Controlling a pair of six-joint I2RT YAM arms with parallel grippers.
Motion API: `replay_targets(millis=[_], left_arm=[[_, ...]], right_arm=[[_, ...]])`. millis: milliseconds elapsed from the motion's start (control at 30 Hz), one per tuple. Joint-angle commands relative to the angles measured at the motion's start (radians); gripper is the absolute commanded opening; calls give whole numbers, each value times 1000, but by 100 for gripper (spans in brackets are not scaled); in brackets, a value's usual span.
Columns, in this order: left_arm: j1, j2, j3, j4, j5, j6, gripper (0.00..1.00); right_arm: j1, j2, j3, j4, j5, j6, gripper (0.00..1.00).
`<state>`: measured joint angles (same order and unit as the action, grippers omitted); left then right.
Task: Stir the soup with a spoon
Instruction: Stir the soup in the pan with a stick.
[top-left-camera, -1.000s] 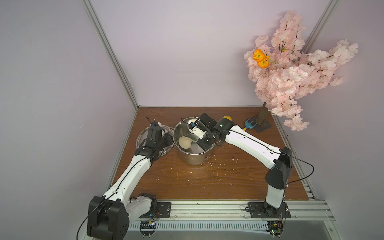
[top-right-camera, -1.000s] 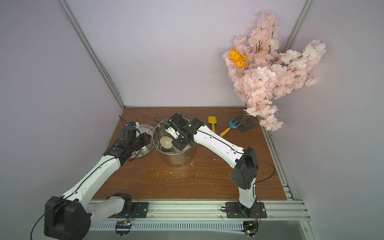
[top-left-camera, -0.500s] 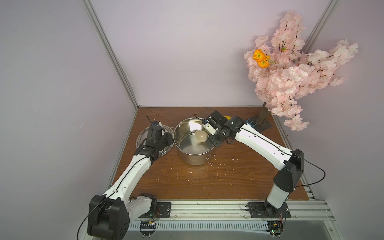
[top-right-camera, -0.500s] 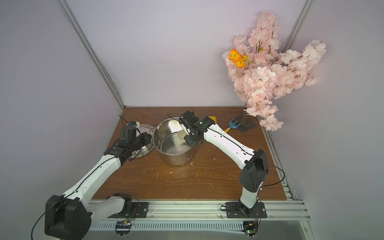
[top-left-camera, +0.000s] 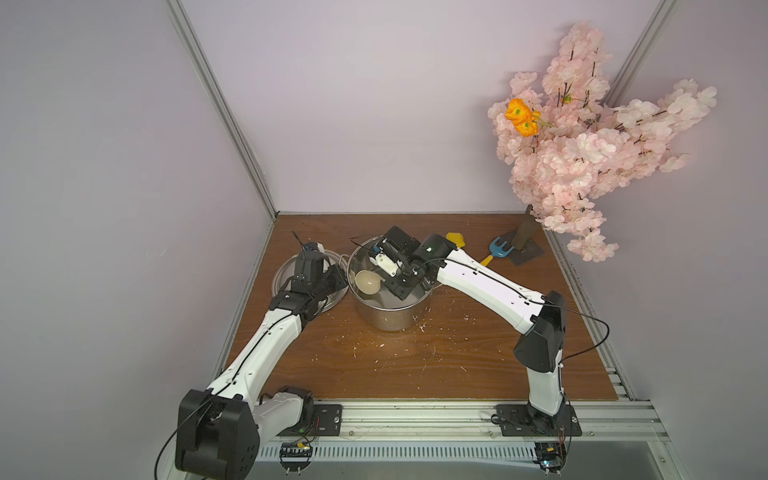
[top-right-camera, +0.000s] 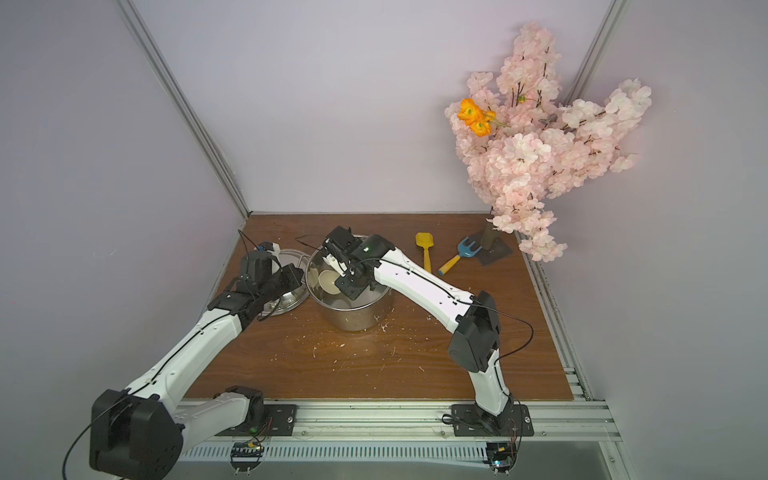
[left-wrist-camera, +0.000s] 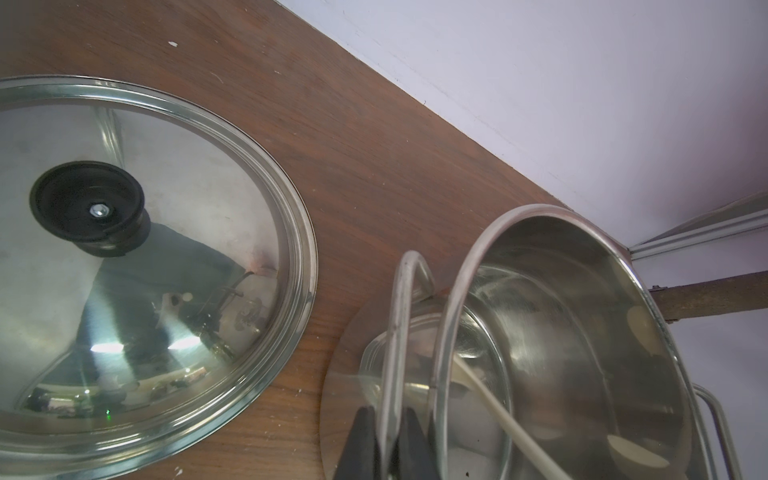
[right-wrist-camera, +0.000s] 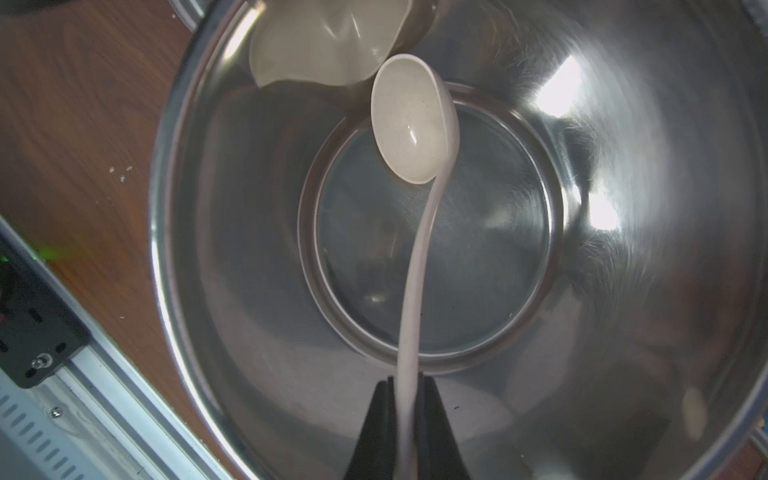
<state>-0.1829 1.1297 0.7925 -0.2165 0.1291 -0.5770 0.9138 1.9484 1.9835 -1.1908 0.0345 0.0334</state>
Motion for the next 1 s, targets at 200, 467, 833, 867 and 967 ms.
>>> replay_targets(millis=[200, 467, 833, 867, 967], left_arm=[[5, 17, 5, -45, 31, 58, 11], [5, 17, 6, -43, 33, 58, 11], [5, 16, -7, -26, 46, 55, 12], [5, 16, -8, -23, 47, 55, 12], [5, 17, -10, -21, 48, 55, 12]], right_arm=[[-34, -185, -223, 19, 82, 10, 0], [-140, -202, -257, 31, 145, 31, 0], [-79, -2, 15, 27, 38, 36, 0], [-64, 10, 41, 25, 25, 35, 0], [-21, 29, 92, 16, -7, 27, 0]])
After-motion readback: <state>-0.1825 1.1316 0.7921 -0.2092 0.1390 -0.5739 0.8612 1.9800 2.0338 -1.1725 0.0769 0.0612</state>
